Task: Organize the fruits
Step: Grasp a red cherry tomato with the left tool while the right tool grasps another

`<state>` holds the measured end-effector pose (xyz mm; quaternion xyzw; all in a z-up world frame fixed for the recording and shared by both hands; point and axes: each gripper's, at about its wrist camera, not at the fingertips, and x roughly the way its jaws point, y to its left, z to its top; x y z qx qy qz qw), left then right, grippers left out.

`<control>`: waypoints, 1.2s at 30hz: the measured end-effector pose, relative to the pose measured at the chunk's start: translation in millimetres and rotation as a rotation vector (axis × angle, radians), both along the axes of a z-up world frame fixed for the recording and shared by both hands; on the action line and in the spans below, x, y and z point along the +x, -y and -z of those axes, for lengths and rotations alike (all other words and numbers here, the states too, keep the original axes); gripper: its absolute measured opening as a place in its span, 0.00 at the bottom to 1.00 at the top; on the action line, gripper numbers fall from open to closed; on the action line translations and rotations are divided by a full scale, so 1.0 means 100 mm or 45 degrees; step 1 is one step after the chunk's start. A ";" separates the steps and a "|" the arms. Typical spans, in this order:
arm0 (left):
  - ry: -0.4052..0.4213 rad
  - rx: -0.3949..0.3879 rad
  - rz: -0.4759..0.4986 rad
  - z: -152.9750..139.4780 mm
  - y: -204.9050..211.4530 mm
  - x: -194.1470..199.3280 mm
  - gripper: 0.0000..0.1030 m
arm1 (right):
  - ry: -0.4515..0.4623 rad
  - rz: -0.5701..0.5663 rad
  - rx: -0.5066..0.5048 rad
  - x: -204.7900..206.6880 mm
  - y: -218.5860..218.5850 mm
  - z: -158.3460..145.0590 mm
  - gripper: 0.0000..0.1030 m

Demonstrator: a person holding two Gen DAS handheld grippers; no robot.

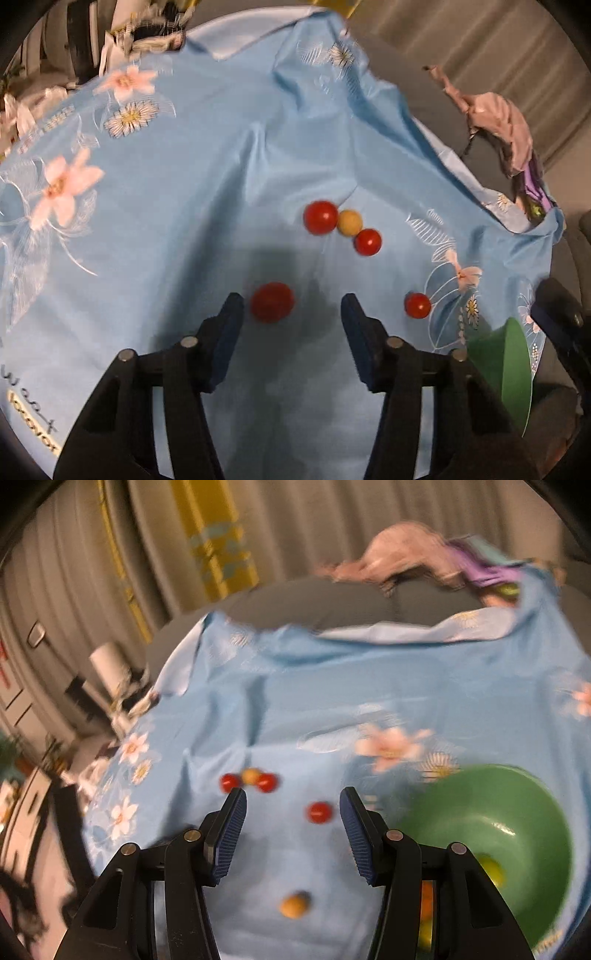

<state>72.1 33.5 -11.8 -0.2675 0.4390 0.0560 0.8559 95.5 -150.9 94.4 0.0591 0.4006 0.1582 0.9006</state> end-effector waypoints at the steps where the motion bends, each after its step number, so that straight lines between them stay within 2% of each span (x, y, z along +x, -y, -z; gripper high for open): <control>1: -0.011 0.007 -0.009 0.02 -0.01 0.02 0.50 | -0.019 0.000 -0.031 0.10 -0.08 0.04 0.52; 4: -0.024 0.064 -0.021 0.03 -0.02 0.04 0.50 | -0.052 0.028 -0.106 0.31 -0.23 0.22 0.52; 7: -0.058 0.092 -0.036 0.10 -0.05 0.08 0.50 | -0.136 0.050 -0.141 0.44 -0.24 0.47 0.52; 13: -0.093 0.149 -0.047 0.16 -0.06 0.20 0.45 | -0.262 0.076 -0.184 0.55 -0.19 0.83 0.50; 15: -0.107 0.200 -0.046 0.18 -0.05 0.22 0.41 | -0.283 0.101 -0.214 0.58 -0.16 0.91 0.50; 17: -0.125 0.245 -0.046 0.19 -0.05 0.23 0.38 | -0.281 0.096 -0.248 0.59 -0.18 0.94 0.44; 19: -0.130 0.268 -0.050 0.20 -0.05 0.23 0.35 | -0.284 0.089 -0.245 0.59 -0.18 0.96 0.43; 22: -0.137 0.337 -0.045 0.23 -0.03 0.25 0.23 | -0.309 0.076 -0.230 0.60 -0.19 1.02 0.37; 24: -0.132 0.358 -0.038 0.24 -0.02 0.26 0.24 | -0.316 0.068 -0.246 0.59 -0.22 1.06 0.31; 28: -0.126 0.334 -0.012 0.23 -0.02 0.24 0.24 | -0.300 0.059 -0.253 0.58 -0.23 1.04 0.30; 30: -0.132 0.264 0.006 0.21 -0.03 0.22 0.23 | -0.305 0.057 -0.229 0.55 -0.21 1.00 0.30; 32: -0.084 0.161 0.023 0.14 -0.05 0.16 0.23 | -0.276 0.049 -0.198 0.51 -0.20 0.95 0.30; 36: -0.007 0.194 0.026 -0.04 0.03 0.01 0.24 | -0.213 0.030 -0.140 0.39 -0.17 0.80 0.30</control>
